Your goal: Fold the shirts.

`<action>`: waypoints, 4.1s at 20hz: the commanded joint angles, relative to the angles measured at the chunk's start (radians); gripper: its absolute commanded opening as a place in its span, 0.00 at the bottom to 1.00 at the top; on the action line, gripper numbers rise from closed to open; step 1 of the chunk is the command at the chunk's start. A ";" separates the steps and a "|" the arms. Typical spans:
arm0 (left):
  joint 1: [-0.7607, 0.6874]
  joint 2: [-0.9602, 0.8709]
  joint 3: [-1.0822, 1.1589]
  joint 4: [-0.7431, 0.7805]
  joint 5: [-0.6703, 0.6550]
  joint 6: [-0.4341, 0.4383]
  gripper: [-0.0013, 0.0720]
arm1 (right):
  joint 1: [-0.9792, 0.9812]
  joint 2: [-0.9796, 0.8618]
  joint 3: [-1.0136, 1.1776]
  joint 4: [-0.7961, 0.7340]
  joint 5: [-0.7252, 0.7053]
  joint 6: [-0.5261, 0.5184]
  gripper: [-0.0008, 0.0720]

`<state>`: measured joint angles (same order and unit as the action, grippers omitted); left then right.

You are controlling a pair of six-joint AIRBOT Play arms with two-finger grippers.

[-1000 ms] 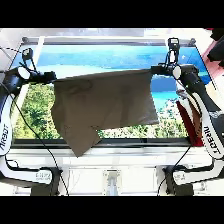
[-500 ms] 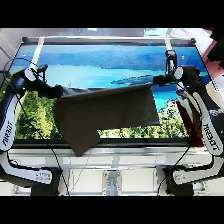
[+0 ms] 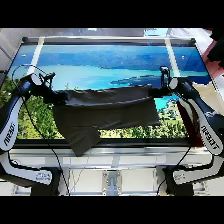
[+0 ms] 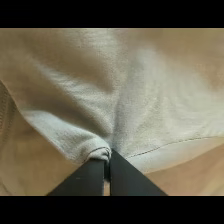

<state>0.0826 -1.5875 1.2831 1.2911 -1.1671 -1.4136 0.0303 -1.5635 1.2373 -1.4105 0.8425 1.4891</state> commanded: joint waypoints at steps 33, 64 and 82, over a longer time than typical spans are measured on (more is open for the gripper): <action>0.042 0.814 -1.056 -0.264 0.336 -0.445 0.61 | -0.189 0.479 -0.196 0.380 0.233 -0.241 0.64; 0.042 0.814 -1.056 -0.306 0.312 -0.357 0.03 | -0.450 0.447 -0.795 0.724 -0.034 0.052 0.58; 0.041 0.814 -1.035 -0.346 0.299 -0.311 0.03 | -0.451 0.389 -0.770 0.985 0.013 -0.263 0.05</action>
<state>0.1242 -0.7742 0.2337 0.9710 -0.8616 -1.7519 -0.4194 -1.1824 0.4500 -0.5369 0.8192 1.3403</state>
